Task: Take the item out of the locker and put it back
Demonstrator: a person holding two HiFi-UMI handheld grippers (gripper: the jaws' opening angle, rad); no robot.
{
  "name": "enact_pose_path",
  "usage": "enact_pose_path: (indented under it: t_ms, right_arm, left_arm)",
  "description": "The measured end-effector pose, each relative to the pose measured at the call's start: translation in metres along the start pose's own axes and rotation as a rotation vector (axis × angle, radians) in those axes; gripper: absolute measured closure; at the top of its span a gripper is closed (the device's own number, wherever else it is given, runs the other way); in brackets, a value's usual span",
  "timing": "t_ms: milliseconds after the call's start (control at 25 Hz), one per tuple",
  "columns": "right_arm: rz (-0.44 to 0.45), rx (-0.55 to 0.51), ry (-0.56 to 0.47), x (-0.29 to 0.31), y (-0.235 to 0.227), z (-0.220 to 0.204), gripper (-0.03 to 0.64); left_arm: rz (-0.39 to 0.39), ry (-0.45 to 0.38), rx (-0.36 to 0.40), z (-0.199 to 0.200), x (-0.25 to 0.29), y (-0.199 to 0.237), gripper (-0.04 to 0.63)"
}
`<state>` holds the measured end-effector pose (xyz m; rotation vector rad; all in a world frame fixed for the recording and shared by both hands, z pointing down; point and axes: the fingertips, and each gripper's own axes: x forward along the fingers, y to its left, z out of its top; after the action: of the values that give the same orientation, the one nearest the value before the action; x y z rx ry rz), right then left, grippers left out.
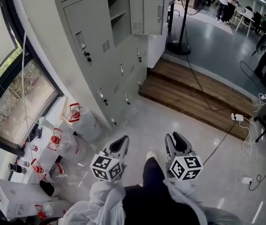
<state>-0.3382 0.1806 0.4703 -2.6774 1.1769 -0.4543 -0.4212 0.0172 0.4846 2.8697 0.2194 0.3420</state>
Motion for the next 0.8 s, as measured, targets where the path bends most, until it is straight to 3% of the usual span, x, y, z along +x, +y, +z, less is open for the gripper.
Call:
enact_pose_path:
  t_ms: [160, 360, 800]
  right_arm:
    - [-0.003, 0.006, -0.002, 0.038, -0.024, 0.013, 0.369]
    - [0.006, -0.006, 0.024, 0.09, -0.053, 0.032, 0.256]
    - [0.071, -0.024, 0.052, 0.185, -0.104, 0.069, 0.244]
  left_arm:
    - [0.007, -0.008, 0.007, 0.014, 0.037, 0.017, 0.588]
    - [0.033, -0.015, 0.002, 0.037, 0.085, 0.042, 0.588]
    - [0.069, -0.025, -0.003, 0.074, 0.182, 0.084, 0.588]
